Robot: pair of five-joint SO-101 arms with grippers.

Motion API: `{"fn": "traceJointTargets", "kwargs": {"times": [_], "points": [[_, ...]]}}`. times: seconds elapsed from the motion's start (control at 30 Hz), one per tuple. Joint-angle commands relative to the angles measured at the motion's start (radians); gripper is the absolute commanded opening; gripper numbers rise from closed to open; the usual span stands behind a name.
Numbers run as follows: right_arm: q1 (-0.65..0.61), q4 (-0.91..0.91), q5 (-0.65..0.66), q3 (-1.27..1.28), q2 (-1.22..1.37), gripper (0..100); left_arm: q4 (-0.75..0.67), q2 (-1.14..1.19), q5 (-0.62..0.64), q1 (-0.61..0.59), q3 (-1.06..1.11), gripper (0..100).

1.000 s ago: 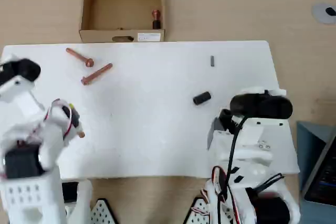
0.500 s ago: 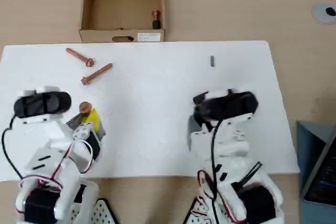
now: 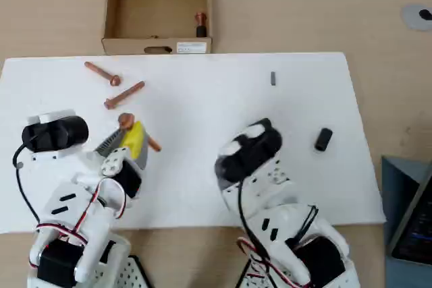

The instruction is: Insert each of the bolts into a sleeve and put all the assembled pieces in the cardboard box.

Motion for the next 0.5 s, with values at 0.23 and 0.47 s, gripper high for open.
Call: {"fn": "traceJointTargets", "kwargs": {"times": [0.23, 0.47], "points": [[-0.133, -0.055, 0.074, 0.033, -0.113, 0.9, -0.126, -0.008, 0.144, 0.126, -0.017, 1], [-0.147, -0.057, 0.075, 0.048, -0.113, 0.9, -0.121, -0.008, 0.157, 0.241, -0.017, 0]]}}
